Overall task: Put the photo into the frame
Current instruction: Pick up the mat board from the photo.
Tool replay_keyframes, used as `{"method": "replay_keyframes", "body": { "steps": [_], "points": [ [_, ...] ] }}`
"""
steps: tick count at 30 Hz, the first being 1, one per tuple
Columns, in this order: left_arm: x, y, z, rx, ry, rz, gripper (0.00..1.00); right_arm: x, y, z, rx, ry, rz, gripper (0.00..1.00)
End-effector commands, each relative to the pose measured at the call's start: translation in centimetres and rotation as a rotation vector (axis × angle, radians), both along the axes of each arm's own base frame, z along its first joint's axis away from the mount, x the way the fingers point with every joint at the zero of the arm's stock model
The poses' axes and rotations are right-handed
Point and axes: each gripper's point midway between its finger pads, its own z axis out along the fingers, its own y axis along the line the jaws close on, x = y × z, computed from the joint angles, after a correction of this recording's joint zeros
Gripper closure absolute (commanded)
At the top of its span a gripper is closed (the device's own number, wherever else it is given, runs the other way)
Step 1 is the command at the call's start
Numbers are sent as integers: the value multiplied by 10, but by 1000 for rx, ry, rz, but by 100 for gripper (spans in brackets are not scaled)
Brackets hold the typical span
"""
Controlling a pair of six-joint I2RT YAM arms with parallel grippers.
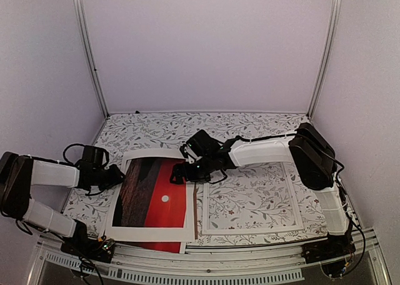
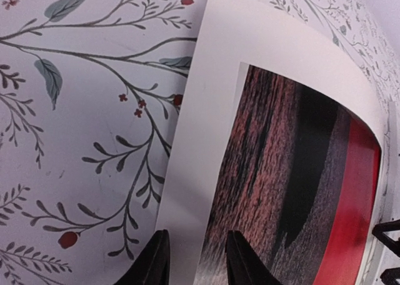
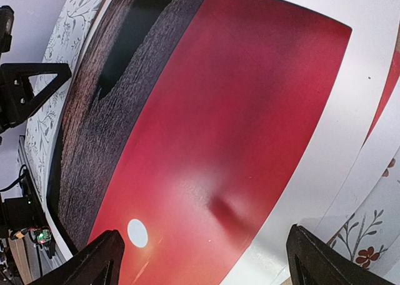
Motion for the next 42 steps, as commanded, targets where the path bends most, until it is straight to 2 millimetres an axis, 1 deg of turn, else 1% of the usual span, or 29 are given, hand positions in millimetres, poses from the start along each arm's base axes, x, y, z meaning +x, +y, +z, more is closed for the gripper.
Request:
{"method": "replay_keyframes", "body": {
  "steps": [1, 6, 11, 17, 20, 23, 26, 29, 31, 33, 40, 42],
  "points": [
    [-27, -12, -21, 55, 150, -78, 68, -7, -11, -22, -51, 44, 1, 6],
    [-27, -16, -23, 119, 172, -97, 74, -8, -8, -23, -42, 47, 12, 6],
    [-29, -22, -26, 194, 204, -121, 74, -10, -8, -28, -42, 53, 22, 6],
    [-23, -26, -10, 195, 149, -115, 72, -9, -11, -31, -51, 48, 19, 6],
    [-20, -28, -6, 191, 142, -122, 72, -7, -13, -28, -59, 31, 9, 6],
    [-16, -26, 6, 203, 115, -109, 68, -4, -16, -24, -68, 9, 3, 6],
    [-6, -20, 25, 248, 74, -92, 60, -1, -16, -14, -61, -19, 5, 6],
    [1, -13, 33, 312, 75, -84, 52, -1, -16, -7, -57, -36, 14, 6],
    [2, -8, 29, 353, 108, -85, 47, 0, -17, -3, -56, -45, 16, 6],
    [3, -7, 24, 371, 133, -88, 45, 0, -20, -2, -63, -52, 13, 6],
    [1, 4, 9, 416, 200, -62, 41, -5, -30, -3, -87, -60, 17, 6],
    [1, 2, 5, 392, 208, -69, 41, -5, -33, -3, -97, -61, 18, 6]
  ]
}}
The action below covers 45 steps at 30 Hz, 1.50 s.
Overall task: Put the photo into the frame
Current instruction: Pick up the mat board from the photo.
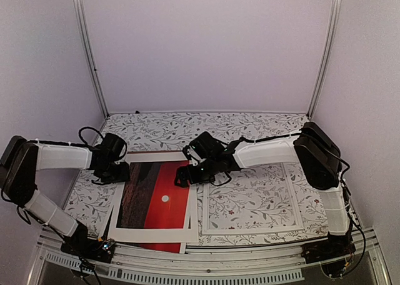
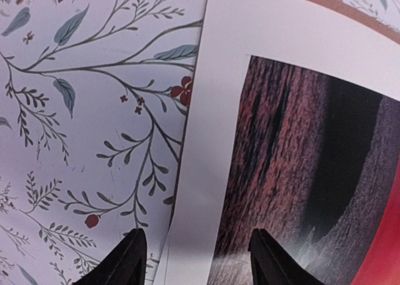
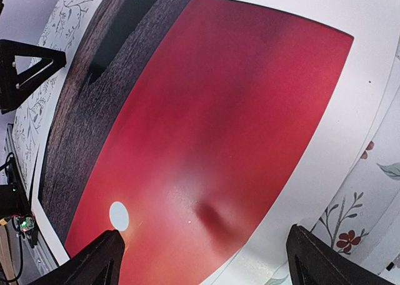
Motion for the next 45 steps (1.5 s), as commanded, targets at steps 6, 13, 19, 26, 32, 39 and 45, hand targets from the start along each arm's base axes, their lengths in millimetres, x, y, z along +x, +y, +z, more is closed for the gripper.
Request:
{"method": "replay_keyframes", "body": {
  "steps": [6, 13, 19, 26, 32, 39, 45],
  "points": [
    [-3, -4, -13, -65, 29, -9, 41, -3, -26, -4, -100, -19, -25, 6],
    [-9, -3, -8, -81, 15, -14, 41, -6, -37, -18, -147, 2, -42, 6],
    [-19, -12, -7, -155, 9, -27, 45, -6, -48, -25, -198, -1, -64, 6],
    [-29, -15, -11, -184, 15, -28, 47, -9, -57, -29, -221, 2, -71, 5],
    [-35, -18, -13, -190, 19, -24, 45, -11, -58, -31, -225, 7, -69, 5],
    [-44, -9, -8, -140, 7, 16, 43, -12, -57, -31, -219, 12, -65, 5],
    [-50, -9, -11, -146, 18, 19, 42, -12, -57, -33, -216, 13, -62, 5]
  ]
}}
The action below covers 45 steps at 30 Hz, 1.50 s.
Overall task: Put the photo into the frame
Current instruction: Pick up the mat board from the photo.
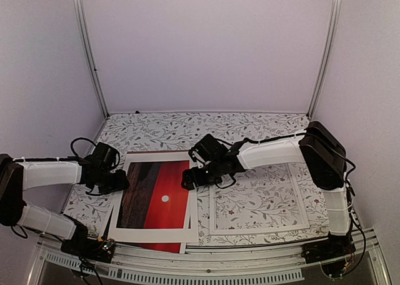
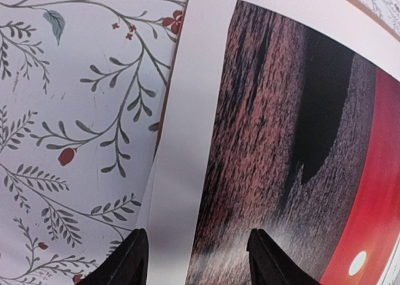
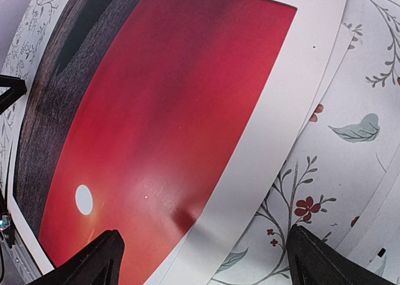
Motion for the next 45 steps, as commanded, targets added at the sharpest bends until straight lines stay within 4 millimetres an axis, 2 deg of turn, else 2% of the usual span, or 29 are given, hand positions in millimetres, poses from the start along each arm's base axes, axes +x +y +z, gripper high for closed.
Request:
{"method": "replay_keyframes", "body": {
  "steps": [1, 9, 17, 28, 34, 37, 45],
  "points": [
    [-12, 3, -8, 18, 32, 7, 42, -12, -26, -24, -105, 60, -17, 5],
    [-16, 2, -18, 26, 63, -1, 42, -13, -25, -24, -102, 62, -15, 5],
    [-14, -17, -13, -43, 47, -47, 45, -18, -19, -27, -67, 96, -4, 5],
    [-10, -35, 1, -140, 0, -93, 55, -23, -14, -33, -39, 132, 2, 5],
    [-9, -42, -1, -175, -3, -113, 58, -24, -14, -33, -36, 137, -1, 5],
    [-10, -39, -1, -159, -1, -104, 58, -23, -17, -33, -46, 131, -9, 5],
    [-11, -14, 6, -30, -7, -42, 47, -12, -27, -29, -103, 81, -51, 5]
  ]
}}
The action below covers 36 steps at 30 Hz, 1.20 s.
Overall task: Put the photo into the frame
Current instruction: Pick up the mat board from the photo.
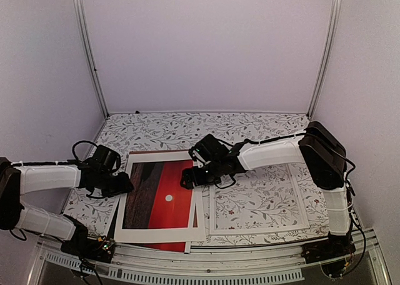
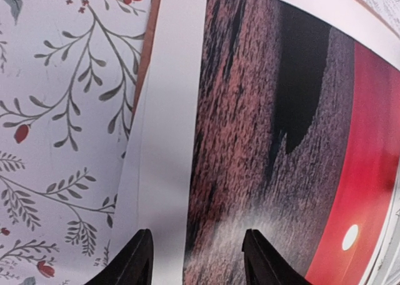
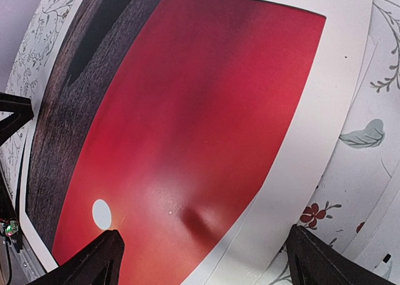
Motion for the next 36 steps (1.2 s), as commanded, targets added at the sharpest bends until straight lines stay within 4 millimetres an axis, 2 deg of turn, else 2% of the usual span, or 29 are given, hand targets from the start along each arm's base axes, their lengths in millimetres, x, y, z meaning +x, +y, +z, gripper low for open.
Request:
{"method": "replay_keyframes", "body": {
  "steps": [1, 13, 18, 23, 36],
  "points": [
    [1, 10, 7, 69, -11, 20, 46, -11, -33, -30, -154, 65, -43, 5],
    [-3, 3, -4, 52, 30, -11, 45, -16, -32, -30, -166, 119, -55, 3],
    [-5, -4, -8, 19, 44, -34, 45, -26, -31, -44, -183, 185, -44, 2],
    [-6, -19, -8, -62, 45, -65, 49, -29, -28, -47, -168, 210, -40, 2],
    [-4, -32, -5, -124, 13, -92, 56, -29, -20, -49, -137, 228, -45, 5]
  ]
}}
